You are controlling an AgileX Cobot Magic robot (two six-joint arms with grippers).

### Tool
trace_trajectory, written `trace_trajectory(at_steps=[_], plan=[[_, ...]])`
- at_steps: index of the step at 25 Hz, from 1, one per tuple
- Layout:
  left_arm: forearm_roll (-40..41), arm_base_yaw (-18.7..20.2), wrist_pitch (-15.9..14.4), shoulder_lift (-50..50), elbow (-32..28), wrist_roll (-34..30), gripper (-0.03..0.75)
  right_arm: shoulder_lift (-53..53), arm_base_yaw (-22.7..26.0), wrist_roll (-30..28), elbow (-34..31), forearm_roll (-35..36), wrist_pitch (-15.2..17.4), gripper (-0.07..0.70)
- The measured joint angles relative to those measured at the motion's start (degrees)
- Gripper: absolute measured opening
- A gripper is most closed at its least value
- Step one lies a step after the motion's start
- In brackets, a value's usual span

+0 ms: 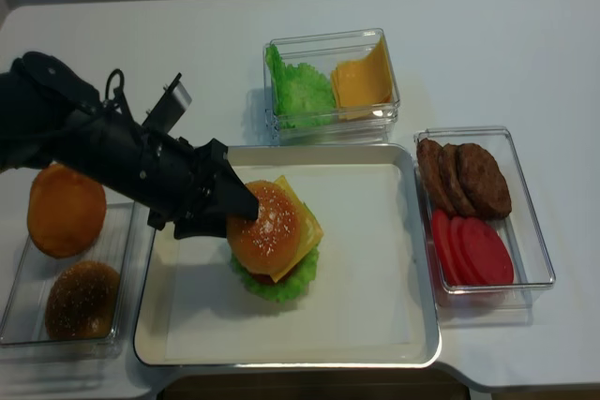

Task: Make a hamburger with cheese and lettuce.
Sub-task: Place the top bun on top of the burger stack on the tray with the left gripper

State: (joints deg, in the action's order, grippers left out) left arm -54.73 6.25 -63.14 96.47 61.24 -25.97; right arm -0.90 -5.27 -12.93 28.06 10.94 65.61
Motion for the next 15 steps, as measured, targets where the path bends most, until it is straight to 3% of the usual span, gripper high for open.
trace_trajectory(at_steps=[15], plan=[[0.7,0.0,0.6,0.0,0.0,0.0,0.537,0.0,0.0,0.0,0.0,0.0,0.0,0.424]])
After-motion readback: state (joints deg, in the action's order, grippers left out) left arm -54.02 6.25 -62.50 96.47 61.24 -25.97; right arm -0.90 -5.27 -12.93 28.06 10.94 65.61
